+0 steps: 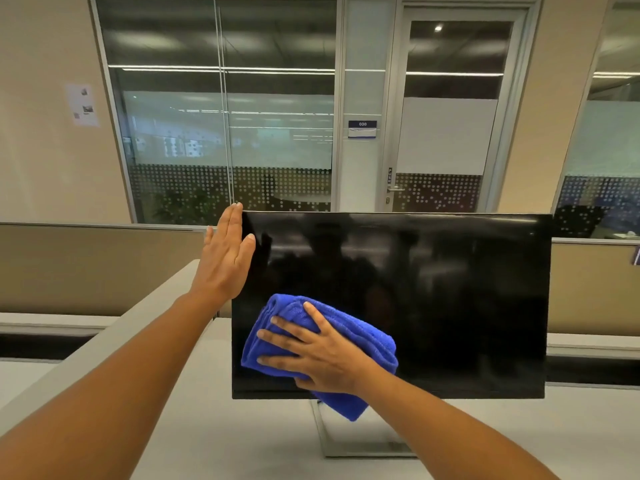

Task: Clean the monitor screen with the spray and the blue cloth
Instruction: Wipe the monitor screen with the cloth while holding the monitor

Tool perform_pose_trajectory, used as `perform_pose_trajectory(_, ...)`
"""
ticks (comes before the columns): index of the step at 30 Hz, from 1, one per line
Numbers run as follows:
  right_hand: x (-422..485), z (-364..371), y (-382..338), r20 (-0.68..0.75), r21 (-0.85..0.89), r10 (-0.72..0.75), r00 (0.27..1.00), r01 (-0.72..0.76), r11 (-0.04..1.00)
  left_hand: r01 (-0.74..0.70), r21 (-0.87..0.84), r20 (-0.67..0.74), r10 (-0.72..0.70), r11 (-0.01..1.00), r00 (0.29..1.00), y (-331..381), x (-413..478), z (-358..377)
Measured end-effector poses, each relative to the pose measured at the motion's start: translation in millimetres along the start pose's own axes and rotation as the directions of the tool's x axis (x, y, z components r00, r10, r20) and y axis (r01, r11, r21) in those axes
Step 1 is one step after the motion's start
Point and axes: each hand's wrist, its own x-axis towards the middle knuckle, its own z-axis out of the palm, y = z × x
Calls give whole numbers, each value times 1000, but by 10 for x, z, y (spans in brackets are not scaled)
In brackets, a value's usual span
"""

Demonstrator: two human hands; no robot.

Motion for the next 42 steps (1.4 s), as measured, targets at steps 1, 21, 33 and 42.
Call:
perform_pose_trajectory(1, -21, -18, 84, -15, -10, 12, 1000, -12, 1000, 6, 16, 7, -6, 1000, 1000, 9, 4, 2)
perform_pose_trajectory(21, -1313, -141, 1222, -2, 313, 1000, -14, -950, -12, 83, 207, -33, -78, 975, 996, 135, -33, 107)
perform_pose_trajectory(33, -1496, 94, 200, 160, 398, 958, -236, -873, -282, 109, 280, -21, -108, 954, 994, 183, -100, 159)
perform_pose_trajectory(42, -878, -92, -256, 106, 373, 957, 271, -903, 215, 136, 295, 16, -147, 946, 989, 281, -353, 270)
